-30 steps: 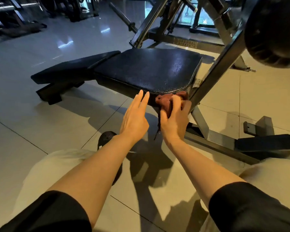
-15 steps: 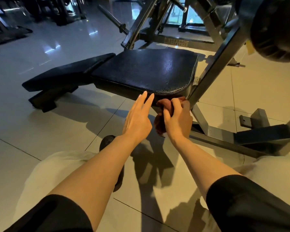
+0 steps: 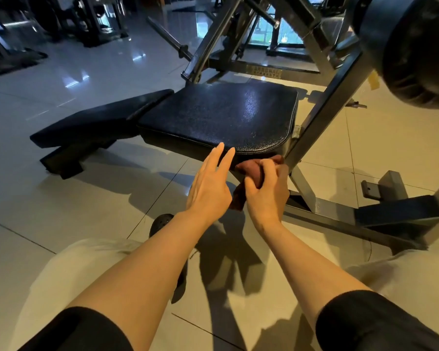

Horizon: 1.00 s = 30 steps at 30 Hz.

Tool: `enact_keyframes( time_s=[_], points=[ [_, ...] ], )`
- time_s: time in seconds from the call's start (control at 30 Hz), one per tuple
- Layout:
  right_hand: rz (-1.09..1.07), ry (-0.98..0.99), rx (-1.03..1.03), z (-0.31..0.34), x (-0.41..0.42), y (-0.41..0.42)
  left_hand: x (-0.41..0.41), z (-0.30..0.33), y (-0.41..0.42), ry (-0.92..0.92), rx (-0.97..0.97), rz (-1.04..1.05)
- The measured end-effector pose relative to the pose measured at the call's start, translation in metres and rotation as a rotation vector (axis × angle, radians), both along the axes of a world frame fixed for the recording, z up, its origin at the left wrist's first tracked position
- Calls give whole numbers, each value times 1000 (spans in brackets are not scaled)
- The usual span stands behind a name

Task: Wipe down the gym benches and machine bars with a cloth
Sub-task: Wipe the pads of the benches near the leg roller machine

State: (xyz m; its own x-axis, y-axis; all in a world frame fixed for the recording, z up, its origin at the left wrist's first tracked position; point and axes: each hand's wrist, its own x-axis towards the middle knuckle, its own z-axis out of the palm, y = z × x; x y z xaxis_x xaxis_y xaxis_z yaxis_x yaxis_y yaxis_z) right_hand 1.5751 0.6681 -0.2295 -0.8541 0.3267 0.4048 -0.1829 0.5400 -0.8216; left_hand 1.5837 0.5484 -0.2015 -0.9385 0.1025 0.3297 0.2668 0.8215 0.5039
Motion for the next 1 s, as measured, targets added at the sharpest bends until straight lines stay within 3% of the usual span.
enact_keyframes(
  time_s=[0.13,0.33,0.5,0.63,0.8,0.93,1.0],
  points=[
    [-209,8,-119,12,-16,4,-2,1,5,11,-3,8],
    [-23,-25,53,-2,0,-9,-4,5,0,55,-46,-4],
    [-365,-20,-174,22,-13,12,-15,9,-18,99,-71,-71],
    [-254,-17,-159,10,-5,-21,-24,10,-45,72,-70,-42],
    [-39,18,117,-7,13,-65,-40,10,-78,22,-69,-48],
    [-360,33,-69,18,6,-66,-51,12,-92,10,-76,-100],
    [-416,17,-70,26,-1,-66,-54,12,-92,19,-61,-97]
  ],
)
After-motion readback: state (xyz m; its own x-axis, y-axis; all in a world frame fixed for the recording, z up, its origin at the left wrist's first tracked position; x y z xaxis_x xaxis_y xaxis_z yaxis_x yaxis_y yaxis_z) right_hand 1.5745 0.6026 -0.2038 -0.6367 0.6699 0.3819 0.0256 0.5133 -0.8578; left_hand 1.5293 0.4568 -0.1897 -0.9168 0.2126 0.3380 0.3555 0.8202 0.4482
